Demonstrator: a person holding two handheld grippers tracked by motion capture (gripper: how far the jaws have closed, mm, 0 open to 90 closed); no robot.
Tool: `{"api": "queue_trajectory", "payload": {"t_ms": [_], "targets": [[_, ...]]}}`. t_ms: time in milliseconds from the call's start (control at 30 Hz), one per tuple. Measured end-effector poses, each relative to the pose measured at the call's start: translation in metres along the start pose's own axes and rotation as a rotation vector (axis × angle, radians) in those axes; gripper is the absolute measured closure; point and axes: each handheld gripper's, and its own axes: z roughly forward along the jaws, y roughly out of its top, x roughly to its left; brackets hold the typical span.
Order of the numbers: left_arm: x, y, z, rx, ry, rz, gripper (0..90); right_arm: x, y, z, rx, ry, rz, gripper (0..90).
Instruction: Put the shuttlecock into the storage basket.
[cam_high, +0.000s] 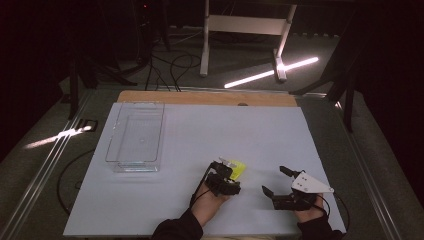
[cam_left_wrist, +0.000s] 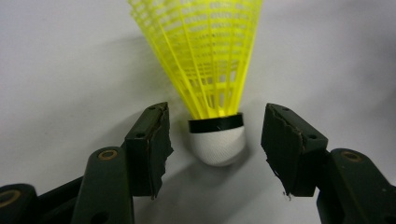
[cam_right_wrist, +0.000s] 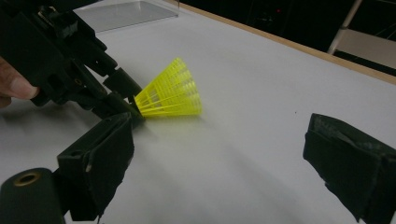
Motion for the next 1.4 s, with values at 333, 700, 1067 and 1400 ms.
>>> {"api": "queue_trajectory", "payload": {"t_ms": [333, 700, 1067, 1400], "targets": [[-0.002, 0.0, 0.0, 0.0, 0.028, 0.036, 63.6, 0.0, 0.0, 0.0, 0.0, -0.001, -0.005, 8.9], [0.002, 0.007, -0.007, -0.006, -0.011, 0.123, 65.4, 0.0, 0.0, 0.0, 0.0, -0.002, -0.002, 8.9], [0.014, 0.022, -0.025, -0.002, -0.055, 0.179, 65.6, 0.0, 0.0, -0.001, -0.001, -0.004, 0.002, 8.9], [0.03, 0.032, -0.044, 0.051, -0.116, 0.23, 65.7, 0.0, 0.0, 0.0, -0.002, -0.006, 0.002, 8.9]]}}
